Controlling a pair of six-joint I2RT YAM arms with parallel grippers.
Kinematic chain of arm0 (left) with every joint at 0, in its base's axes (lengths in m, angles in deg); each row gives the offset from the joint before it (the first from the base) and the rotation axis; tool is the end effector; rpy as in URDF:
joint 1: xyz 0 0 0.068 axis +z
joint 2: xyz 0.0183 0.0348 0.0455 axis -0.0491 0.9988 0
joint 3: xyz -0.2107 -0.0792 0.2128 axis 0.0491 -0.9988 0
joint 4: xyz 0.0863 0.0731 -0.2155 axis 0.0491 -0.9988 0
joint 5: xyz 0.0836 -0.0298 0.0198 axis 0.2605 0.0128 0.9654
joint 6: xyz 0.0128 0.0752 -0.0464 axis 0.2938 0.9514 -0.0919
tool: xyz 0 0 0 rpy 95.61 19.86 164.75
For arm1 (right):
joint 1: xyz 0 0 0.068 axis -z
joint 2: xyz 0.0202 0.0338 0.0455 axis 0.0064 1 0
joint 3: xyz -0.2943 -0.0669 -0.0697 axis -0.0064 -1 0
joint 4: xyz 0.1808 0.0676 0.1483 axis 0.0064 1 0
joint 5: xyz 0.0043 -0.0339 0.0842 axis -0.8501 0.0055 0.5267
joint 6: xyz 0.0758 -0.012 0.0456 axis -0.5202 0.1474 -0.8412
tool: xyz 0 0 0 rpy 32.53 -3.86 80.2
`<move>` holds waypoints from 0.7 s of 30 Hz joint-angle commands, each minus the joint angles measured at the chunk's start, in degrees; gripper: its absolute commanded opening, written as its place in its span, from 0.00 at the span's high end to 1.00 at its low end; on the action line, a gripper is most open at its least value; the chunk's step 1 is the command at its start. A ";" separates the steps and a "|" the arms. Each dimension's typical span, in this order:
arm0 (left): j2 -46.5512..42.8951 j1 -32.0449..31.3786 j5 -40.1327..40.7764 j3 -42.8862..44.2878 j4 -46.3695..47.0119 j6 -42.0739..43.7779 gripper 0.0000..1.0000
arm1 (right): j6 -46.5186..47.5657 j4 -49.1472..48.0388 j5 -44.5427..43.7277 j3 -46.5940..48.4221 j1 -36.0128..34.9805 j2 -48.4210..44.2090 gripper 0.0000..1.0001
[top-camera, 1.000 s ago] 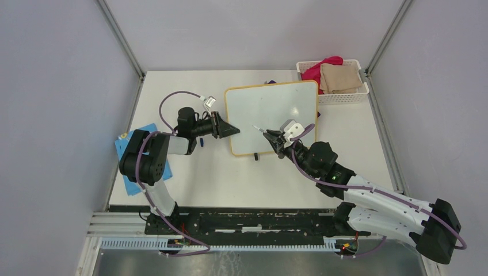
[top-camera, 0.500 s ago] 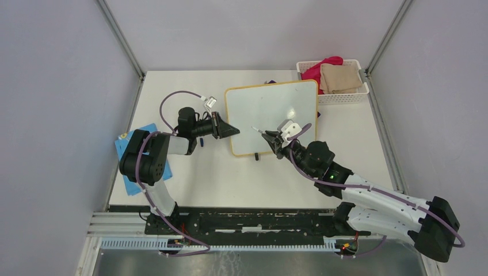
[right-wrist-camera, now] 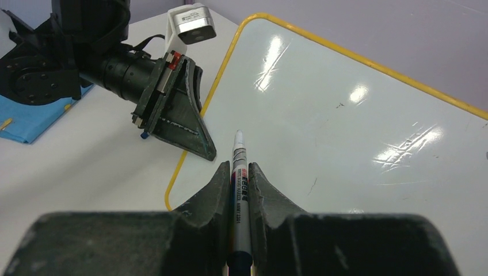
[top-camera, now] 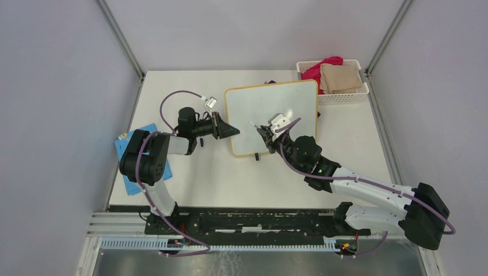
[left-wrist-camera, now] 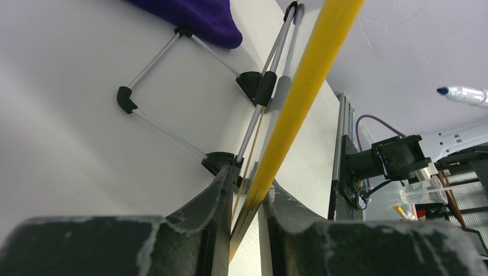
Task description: Write a sentence on the whiteboard
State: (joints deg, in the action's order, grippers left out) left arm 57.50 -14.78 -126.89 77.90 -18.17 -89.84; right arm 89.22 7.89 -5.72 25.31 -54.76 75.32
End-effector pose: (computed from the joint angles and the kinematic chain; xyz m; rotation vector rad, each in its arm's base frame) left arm 0.3357 -0.1397 0.2119 0.4223 1.8857 -1.4454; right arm 0.1663 0.1992 0.3381 -0.6129 1.4625 0.4835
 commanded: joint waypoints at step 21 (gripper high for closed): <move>-1.38 0.10 1.06 -0.96 0.06 3.81 0.98 | 0.46 -4.01 -17.11 14.21 -2.23 13.91 1.00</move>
State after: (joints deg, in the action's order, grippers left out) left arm 57.48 -14.78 -126.84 77.60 -17.88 -88.86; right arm 89.46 6.36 -20.84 35.93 -56.64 88.15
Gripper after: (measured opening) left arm 0.260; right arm 0.177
